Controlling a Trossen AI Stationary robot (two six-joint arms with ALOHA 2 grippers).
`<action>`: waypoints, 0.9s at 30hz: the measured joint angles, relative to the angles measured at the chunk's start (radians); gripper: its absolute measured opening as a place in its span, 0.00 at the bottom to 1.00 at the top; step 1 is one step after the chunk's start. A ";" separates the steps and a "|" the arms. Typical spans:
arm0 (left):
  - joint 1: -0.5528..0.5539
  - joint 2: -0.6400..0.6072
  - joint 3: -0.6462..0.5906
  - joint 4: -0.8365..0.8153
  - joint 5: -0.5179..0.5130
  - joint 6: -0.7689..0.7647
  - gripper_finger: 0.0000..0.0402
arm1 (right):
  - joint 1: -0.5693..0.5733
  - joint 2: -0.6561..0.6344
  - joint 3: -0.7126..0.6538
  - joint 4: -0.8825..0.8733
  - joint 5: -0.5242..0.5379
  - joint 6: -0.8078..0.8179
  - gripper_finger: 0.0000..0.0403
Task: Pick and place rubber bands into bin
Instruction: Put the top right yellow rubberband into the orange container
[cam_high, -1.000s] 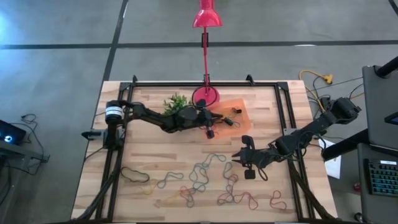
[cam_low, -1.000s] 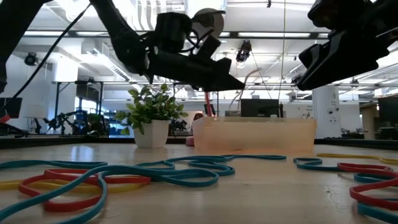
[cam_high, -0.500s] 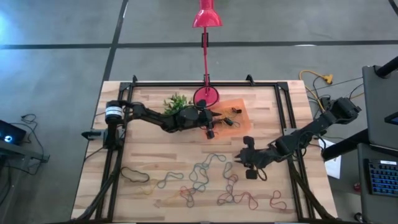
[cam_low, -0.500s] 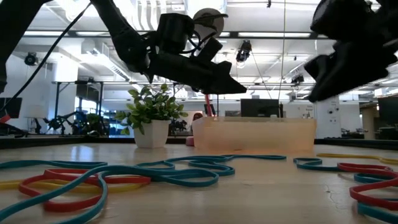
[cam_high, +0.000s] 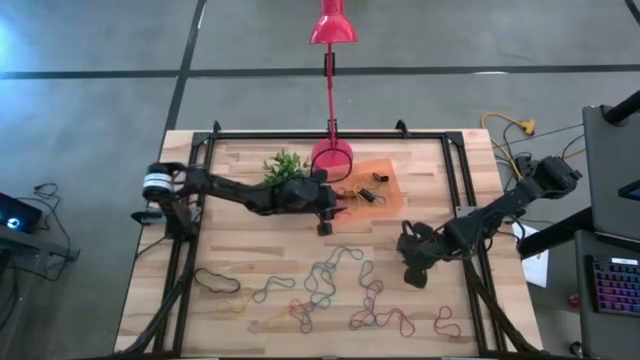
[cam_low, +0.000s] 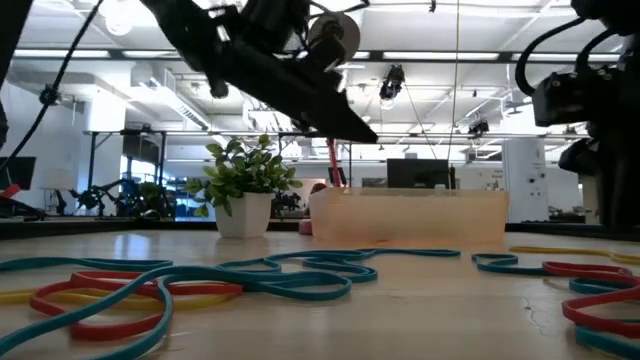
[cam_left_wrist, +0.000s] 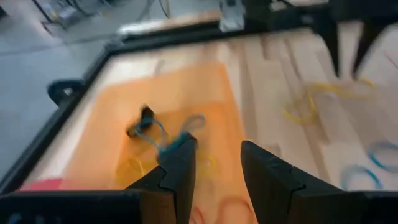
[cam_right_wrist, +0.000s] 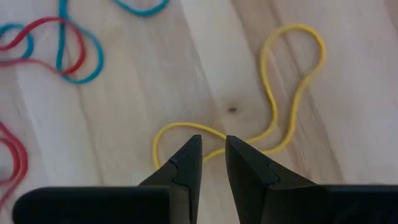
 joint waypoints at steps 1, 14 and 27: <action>-0.007 -0.014 0.000 -0.035 0.000 0.000 0.28 | -0.002 -0.001 0.000 -0.007 0.002 0.027 0.16; -0.058 -0.083 -0.003 -0.333 0.003 -0.060 0.28 | -0.066 0.002 -0.001 -0.072 0.037 0.274 0.42; -0.061 -0.081 -0.003 -0.440 0.045 -0.127 0.28 | -0.111 0.171 0.011 -0.038 -0.001 0.404 0.51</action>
